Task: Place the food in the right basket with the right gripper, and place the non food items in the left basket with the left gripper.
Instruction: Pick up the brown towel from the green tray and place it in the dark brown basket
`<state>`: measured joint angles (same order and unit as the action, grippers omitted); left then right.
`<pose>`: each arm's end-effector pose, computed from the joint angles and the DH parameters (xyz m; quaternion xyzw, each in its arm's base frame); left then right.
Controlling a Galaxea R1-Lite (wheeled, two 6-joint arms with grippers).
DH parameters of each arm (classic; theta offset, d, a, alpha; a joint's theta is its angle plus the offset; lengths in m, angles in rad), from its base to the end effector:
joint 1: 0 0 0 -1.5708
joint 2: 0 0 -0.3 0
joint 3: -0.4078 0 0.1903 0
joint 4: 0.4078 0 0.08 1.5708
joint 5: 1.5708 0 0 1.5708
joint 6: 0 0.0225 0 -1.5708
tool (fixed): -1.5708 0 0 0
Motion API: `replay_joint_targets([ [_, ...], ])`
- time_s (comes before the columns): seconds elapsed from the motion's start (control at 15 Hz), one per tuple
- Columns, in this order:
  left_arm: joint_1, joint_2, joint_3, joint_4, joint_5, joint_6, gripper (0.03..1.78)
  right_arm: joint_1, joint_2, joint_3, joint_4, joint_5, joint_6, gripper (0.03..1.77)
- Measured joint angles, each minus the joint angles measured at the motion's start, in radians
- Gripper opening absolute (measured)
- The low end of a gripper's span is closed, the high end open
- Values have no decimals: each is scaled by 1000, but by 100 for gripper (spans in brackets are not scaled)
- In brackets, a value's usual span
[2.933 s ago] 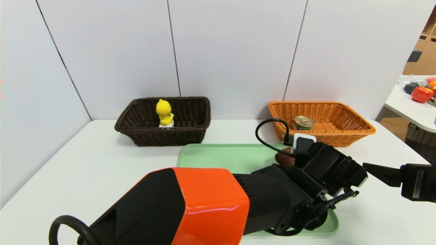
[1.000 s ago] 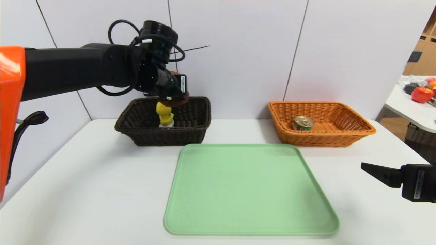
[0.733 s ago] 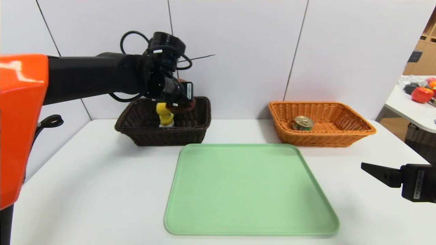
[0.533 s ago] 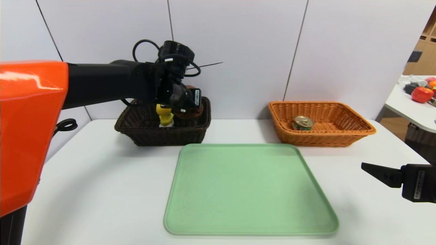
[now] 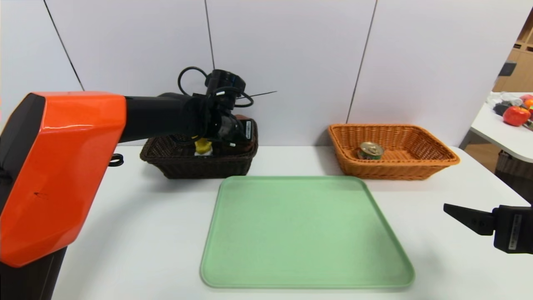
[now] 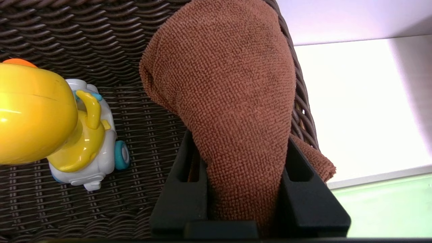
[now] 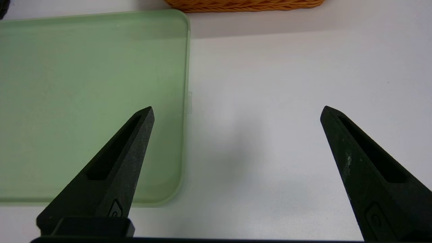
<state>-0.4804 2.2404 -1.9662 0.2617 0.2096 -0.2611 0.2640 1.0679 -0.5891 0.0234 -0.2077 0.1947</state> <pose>0.4123 -0.2096 0.2085 -0.0356 0.2640 -0.0966 0.9590 0.1312 0.0307 0.2003 0.0363 0.2431 0.0037 0.9693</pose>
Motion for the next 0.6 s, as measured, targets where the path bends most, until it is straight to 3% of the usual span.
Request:
replay_joint_targets([
  [0.2,21,8,-1,2,-1,-1,51,0,-9,4,1,0,1,170],
  [0.6,30,-1,0,2,3,5,112,0,-19,5,1,0,-1,170],
])
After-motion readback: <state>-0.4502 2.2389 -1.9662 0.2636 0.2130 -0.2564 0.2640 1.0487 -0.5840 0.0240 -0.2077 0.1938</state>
